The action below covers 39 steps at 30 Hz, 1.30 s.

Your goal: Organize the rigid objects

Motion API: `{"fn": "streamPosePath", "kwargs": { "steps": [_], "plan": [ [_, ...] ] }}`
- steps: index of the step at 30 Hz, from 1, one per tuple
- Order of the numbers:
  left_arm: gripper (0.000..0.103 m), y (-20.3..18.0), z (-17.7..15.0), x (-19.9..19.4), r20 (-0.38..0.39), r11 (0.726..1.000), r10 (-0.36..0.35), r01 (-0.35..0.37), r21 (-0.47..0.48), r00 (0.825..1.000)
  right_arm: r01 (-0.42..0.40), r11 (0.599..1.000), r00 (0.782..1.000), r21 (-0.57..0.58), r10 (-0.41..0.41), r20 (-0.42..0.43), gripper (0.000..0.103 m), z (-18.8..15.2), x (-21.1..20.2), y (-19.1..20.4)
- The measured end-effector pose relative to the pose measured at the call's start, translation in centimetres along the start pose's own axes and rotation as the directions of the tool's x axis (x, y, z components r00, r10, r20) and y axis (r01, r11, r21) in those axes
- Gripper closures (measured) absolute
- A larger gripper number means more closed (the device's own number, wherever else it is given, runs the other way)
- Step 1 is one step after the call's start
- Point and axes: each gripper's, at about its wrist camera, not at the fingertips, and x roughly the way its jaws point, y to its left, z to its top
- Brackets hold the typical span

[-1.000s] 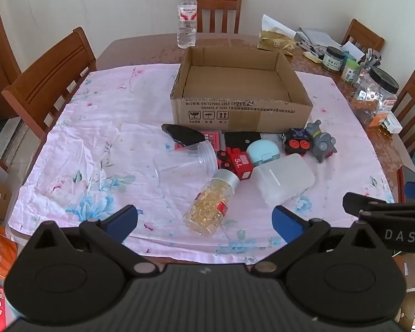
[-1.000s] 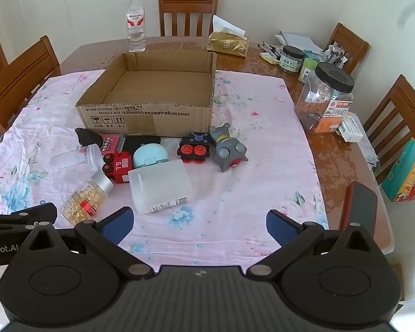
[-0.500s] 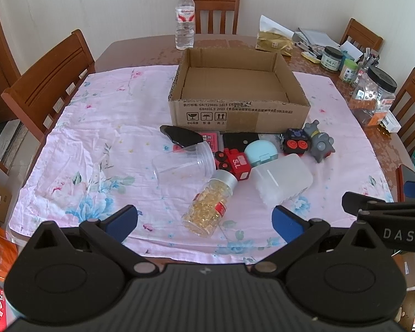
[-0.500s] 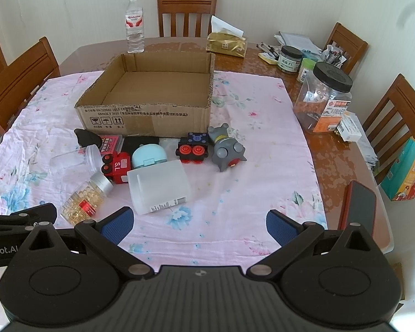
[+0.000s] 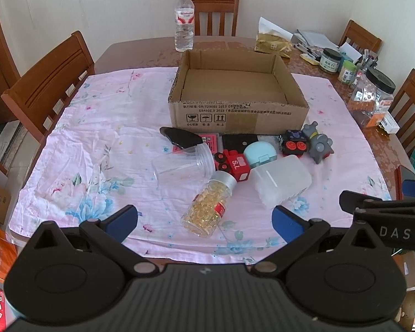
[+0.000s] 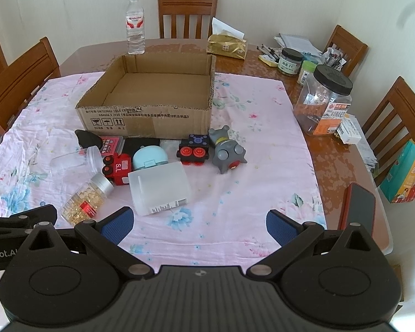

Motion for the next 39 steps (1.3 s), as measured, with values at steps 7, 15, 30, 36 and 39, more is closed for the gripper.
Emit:
{"fn": "streamPosePath", "kwargs": {
  "steps": [7, 15, 30, 36, 39],
  "plan": [
    [0.000, 0.0, 0.0, 0.0, 0.001, 1.000, -0.001, 0.001, -0.002, 1.000, 0.003, 1.000, 1.000, -0.006, -0.003, 0.005, 0.000, 0.0, -0.1, 0.0],
    [0.000, 0.1, 0.0, -0.1, 0.006, 1.000, -0.002, 0.002, -0.004, 1.000, 0.004, 1.000, 1.000, -0.010, -0.004, 0.010, 0.000, 0.0, -0.2, 0.1],
    [0.000, 0.4, -0.5, 0.5, 0.042, 0.999, -0.038, 0.038, -0.012, 0.998, -0.009, 0.999, 0.998, -0.037, 0.011, 0.059, 0.000, -0.1, 0.2, 0.1],
    [0.000, 0.3, -0.8, 1.1, 0.053, 0.999, -0.050, 0.051, -0.001, 0.997, -0.016, 0.998, 0.997, -0.055, 0.020, 0.073, 0.000, -0.3, 0.8, 0.0],
    [0.000, 0.2, -0.9, 1.4, 0.063, 0.998, -0.059, 0.059, 0.006, 0.996, -0.017, 0.998, 0.997, -0.055, 0.021, 0.078, 0.000, -0.5, 1.0, -0.1]
  ]
}}
